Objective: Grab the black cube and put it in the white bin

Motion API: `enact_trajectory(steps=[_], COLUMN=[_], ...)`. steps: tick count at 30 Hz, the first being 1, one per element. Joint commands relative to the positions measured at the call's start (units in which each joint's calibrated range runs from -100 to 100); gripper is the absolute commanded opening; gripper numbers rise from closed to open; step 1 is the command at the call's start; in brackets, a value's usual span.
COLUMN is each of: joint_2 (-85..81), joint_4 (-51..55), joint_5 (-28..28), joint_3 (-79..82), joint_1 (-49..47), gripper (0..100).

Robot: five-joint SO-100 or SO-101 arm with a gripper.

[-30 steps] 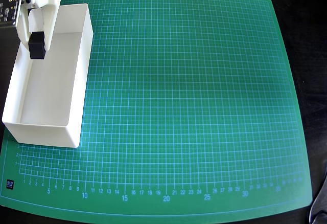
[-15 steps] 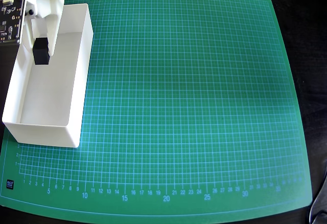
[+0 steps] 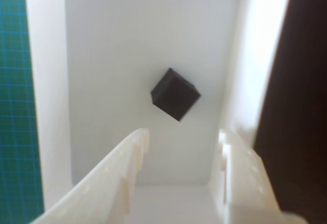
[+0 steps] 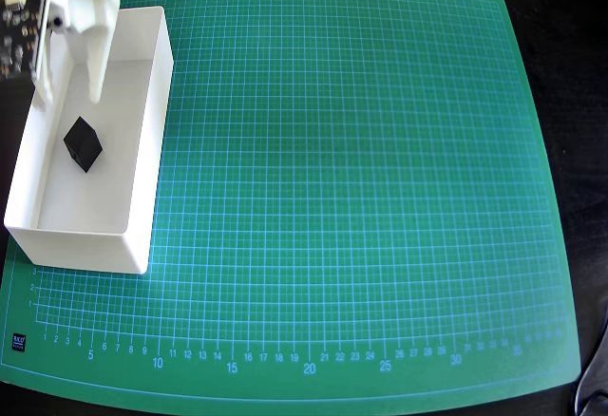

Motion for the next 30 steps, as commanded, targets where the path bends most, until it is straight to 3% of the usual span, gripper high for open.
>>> enact_trajectory(steps=[1, 7, 14, 26, 30], joint_2=[-9.3, -17.8, -29.7, -57.9, -68.4], joint_4=[2.3, 10.3, 10.0, 8.7, 1.6], joint_5=[-0.2, -0.8, -5.5, -8.3, -8.3], joint_3=[-1.6, -1.4, 7.2, 46.4, 60.8], joint_1=[0.0, -0.1, -6.2, -10.1, -10.2], gripper=[18, 19, 19, 18, 18])
